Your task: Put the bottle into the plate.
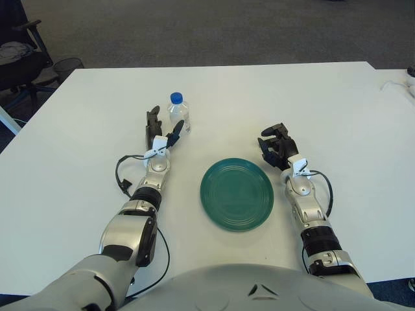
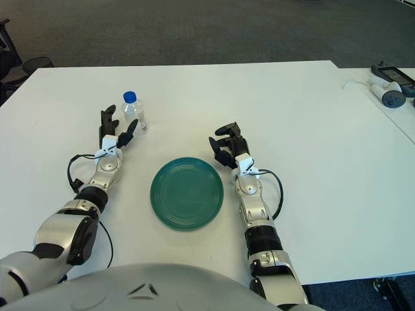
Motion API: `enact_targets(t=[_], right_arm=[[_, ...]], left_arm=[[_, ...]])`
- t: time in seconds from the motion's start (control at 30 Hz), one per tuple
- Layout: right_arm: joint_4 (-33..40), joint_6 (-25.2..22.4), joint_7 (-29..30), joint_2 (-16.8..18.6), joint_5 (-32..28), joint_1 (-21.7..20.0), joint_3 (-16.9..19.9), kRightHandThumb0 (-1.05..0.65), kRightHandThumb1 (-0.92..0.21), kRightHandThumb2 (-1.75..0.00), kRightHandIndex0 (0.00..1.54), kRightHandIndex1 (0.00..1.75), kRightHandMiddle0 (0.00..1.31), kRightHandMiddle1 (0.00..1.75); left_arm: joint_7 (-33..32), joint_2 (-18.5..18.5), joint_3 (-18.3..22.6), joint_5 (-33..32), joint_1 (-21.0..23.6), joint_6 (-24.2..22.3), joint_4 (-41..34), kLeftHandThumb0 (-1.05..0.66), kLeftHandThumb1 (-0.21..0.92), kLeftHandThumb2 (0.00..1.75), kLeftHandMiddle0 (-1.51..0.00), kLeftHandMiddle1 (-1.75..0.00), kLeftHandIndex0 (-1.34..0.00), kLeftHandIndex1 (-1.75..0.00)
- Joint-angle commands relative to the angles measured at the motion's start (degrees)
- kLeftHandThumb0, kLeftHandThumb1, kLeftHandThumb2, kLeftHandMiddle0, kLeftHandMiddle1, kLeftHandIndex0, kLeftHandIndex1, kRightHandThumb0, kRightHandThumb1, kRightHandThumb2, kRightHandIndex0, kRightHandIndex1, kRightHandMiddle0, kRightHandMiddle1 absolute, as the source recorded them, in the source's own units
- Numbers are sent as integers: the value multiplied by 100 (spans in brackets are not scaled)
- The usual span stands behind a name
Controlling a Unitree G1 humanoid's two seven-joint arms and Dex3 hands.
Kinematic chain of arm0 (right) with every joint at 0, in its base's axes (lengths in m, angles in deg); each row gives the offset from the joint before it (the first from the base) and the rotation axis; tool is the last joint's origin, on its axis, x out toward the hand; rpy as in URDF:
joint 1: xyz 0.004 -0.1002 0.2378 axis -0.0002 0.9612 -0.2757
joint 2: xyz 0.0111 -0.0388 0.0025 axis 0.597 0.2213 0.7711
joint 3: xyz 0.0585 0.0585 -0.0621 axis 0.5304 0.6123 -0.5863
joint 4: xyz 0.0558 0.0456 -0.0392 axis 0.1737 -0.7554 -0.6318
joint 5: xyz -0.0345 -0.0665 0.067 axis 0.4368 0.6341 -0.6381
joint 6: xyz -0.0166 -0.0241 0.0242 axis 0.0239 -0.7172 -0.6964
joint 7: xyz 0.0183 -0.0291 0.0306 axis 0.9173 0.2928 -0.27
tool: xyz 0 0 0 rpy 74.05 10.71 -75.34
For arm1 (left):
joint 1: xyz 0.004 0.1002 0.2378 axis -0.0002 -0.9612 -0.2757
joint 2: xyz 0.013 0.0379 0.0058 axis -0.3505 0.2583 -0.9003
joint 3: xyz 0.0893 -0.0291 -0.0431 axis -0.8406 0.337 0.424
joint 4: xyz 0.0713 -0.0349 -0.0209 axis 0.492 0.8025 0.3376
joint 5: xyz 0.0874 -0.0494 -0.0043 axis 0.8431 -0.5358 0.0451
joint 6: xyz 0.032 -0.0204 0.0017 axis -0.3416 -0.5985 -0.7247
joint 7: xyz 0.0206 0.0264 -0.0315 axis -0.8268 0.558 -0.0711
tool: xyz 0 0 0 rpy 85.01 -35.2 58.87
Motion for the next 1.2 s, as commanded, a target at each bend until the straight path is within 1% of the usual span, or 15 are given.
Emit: enact_targets(t=[0.0,0.3,0.73,0.93,1.17], right_arm=[[-329,-327,-69,89,64,217,-140,-1,-82,-56,45,143,16,170],[-342,-327,-6,110,92,217,-154,-1,-82,-56,46,144,16,169],[-401,-318,55,159,61,193,-169,-1,-82,-56,45,143,16,170],[-421,-309,39,174,15,192,-155,-1,-87,-48,43,141,16,170],[-450,-282,22,183,-28,196,-135,-1,-89,-45,43,141,17,169]], left_arm=[[111,-52,-23,-20,95,-67,235,-100,92,26,0,-91,0,-69],[103,-68,-52,-3,228,-1,488,-102,92,27,0,-93,0,-74],[214,-57,-23,-83,330,84,634,-103,92,25,0,-94,0,-76],[249,-53,-18,-100,361,113,669,-103,92,24,0,-95,0,-79],[271,-69,-98,-30,396,112,715,-103,92,26,0,-96,0,-79]])
